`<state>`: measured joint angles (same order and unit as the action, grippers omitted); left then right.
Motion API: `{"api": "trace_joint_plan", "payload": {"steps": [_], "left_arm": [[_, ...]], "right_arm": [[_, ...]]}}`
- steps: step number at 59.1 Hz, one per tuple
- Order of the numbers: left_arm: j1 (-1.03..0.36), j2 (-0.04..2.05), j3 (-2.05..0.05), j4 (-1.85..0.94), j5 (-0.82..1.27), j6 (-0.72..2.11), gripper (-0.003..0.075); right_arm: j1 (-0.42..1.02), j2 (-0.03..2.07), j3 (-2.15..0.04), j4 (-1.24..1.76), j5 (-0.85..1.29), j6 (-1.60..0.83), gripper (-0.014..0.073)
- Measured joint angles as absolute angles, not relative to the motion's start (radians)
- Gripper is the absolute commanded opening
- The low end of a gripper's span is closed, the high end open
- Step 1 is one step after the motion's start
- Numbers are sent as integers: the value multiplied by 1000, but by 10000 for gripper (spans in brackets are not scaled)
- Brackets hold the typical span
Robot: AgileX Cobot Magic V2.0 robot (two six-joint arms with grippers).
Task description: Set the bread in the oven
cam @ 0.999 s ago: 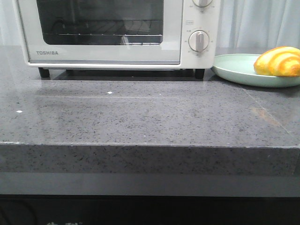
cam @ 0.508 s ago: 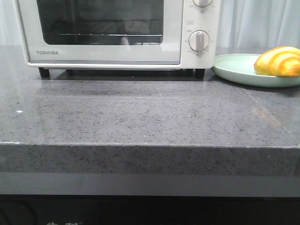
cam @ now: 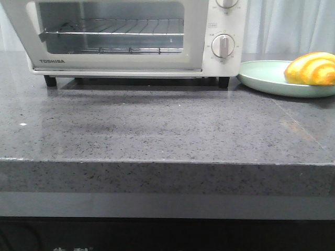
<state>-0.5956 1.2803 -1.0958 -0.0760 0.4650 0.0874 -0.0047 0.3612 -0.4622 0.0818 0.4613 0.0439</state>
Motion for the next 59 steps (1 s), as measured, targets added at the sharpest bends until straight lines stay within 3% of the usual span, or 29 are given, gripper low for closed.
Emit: {"api": "trace_joint_plan", "payload": {"steps": [12, 27, 41, 59], "left_arm": [[-685, 1171, -965, -113, 504, 87, -21], [-665, 1059, -921, -122, 489, 87, -21], [-448, 956, -885, -108, 442, 87, -21], [-181, 708, -618, -105, 367, 64, -21]], "right_arm": [[-5, 361, -462, 82, 461, 44, -57], [-5, 361, -462, 82, 461, 44, -57], [-5, 361, -462, 82, 466, 44, -57], [-5, 368, -462, 85, 507, 70, -57]]}}
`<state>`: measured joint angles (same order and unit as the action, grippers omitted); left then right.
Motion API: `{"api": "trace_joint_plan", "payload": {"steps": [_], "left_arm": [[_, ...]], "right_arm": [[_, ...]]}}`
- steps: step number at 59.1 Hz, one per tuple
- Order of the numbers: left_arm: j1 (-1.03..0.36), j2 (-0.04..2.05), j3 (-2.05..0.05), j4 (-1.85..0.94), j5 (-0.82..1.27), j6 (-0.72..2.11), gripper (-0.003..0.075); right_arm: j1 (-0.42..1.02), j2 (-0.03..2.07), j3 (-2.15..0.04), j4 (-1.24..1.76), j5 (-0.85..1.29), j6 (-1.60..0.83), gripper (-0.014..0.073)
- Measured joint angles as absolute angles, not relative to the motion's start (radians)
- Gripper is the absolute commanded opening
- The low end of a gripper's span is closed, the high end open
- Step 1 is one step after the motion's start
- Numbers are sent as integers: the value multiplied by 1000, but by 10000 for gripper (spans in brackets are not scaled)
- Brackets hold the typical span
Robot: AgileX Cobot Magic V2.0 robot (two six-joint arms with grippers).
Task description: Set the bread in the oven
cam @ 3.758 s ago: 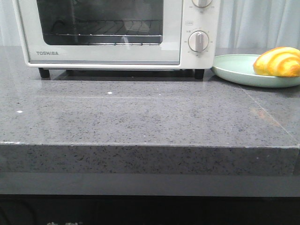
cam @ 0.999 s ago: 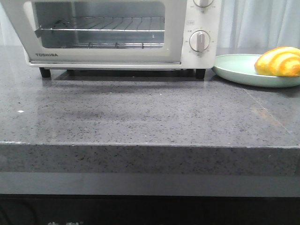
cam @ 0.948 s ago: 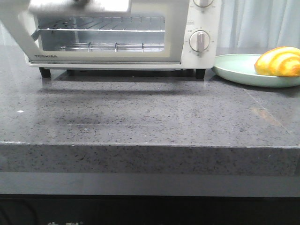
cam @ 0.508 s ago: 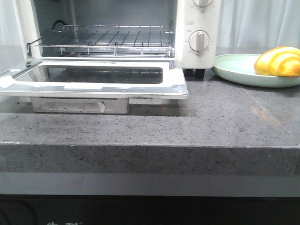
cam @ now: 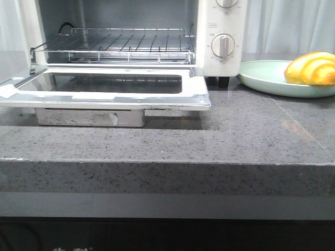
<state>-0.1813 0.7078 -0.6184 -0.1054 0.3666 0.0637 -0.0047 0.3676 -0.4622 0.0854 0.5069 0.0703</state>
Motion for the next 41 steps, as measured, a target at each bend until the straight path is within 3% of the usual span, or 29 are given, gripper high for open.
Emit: {"api": "trace_joint_plan", "payload": {"steps": [18, 23, 29, 36, 41], "left_arm": [[-99, 433, -431, -105, 367, 62, -20], [-99, 377, -410, -105, 367, 62, -20], [-99, 336, -402, -105, 367, 62, -20], [-99, 329, -402, -105, 367, 62, -20], [-99, 329, -402, -105, 367, 62, -20]], "right_arm": [[-5, 534, -506, 85, 544, 167, -50], [-5, 635, -556, 85, 534, 180, -13], [-5, 798, -643, 91, 508, 190, 137], [-6, 995, -749, 124, 484, 216, 411], [-7, 1107, -823, 154, 480, 229, 482]]}}
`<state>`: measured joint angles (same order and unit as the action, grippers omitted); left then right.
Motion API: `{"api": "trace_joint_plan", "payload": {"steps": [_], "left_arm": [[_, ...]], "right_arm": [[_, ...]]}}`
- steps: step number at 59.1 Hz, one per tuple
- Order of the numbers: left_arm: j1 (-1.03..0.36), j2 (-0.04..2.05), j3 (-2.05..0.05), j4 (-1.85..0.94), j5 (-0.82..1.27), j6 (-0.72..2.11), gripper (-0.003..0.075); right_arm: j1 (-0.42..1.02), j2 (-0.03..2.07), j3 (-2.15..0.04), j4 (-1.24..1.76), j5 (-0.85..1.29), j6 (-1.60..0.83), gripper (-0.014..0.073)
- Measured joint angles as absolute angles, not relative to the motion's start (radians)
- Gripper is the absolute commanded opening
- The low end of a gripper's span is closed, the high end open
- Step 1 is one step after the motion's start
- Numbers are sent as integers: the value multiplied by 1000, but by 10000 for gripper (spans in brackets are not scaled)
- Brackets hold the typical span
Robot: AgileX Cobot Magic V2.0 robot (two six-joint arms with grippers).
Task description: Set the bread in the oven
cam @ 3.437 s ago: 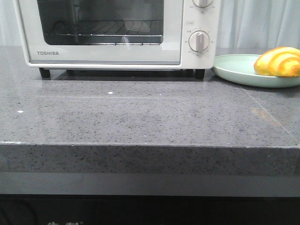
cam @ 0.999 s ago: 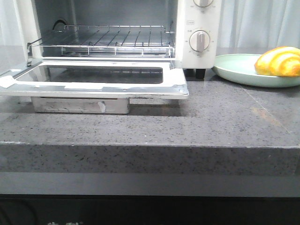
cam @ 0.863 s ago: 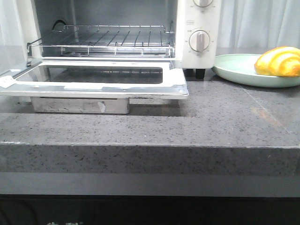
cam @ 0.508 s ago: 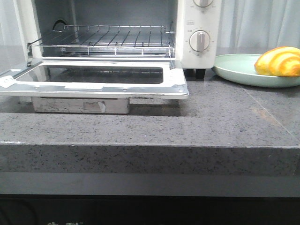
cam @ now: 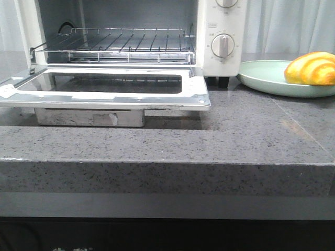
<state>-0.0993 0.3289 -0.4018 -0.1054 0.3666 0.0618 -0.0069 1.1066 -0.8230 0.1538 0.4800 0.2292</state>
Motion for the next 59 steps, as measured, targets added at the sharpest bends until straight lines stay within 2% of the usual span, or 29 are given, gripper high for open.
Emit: {"api": "trace_joint_plan", "payload": {"steps": [20, 32, 59], "left_arm": [[-99, 329, -402, -105, 367, 62, -20], [-99, 329, -402, -105, 367, 62, -20], [-99, 329, -402, -105, 367, 62, -20]], "right_arm": [[-116, 1347, -1006, 385, 466, 236, 465], [-124, 1464, -1080, 447, 518, 234, 465], [-124, 1563, -1137, 525, 581, 230, 465]]}}
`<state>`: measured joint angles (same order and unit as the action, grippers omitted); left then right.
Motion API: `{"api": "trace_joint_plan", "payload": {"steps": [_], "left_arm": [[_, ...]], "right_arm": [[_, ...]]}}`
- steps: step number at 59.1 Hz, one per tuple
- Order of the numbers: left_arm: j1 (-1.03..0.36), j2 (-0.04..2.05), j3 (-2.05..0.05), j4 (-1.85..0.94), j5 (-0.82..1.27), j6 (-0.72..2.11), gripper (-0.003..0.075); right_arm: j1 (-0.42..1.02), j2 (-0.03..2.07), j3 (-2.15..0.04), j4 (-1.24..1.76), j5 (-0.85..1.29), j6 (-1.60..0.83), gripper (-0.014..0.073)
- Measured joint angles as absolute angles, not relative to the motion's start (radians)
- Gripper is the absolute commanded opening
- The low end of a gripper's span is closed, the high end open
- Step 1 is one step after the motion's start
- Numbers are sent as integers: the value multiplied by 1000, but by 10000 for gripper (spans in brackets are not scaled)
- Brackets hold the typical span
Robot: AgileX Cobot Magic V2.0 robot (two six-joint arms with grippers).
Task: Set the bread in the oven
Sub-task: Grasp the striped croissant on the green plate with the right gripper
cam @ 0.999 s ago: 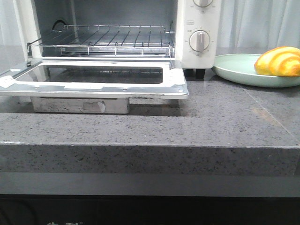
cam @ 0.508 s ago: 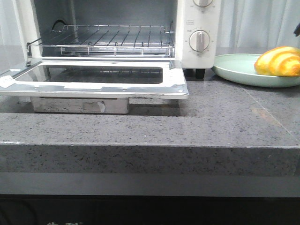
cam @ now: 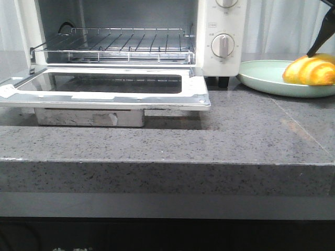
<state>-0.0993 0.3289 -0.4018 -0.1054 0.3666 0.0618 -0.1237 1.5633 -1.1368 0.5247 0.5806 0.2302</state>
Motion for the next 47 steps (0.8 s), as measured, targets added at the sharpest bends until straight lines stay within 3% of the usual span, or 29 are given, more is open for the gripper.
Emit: {"api": "trace_joint_plan", "payload": {"steps": [7, 17, 22, 47], "left_arm": [[-99, 329, -402, -105, 367, 62, -20], [-99, 329, -402, -104, 367, 62, -20], [-99, 329, -402, -104, 367, 62, -20], [-99, 329, -402, -104, 367, 62, -20]], "right_arm": [[-124, 1572, -1139, 553, 589, 197, 409], [-124, 1573, -1139, 623, 597, 127, 140], [-124, 1578, -1139, 657, 610, 110, 63], [-124, 1503, -1143, 676, 651, 77, 36]]}}
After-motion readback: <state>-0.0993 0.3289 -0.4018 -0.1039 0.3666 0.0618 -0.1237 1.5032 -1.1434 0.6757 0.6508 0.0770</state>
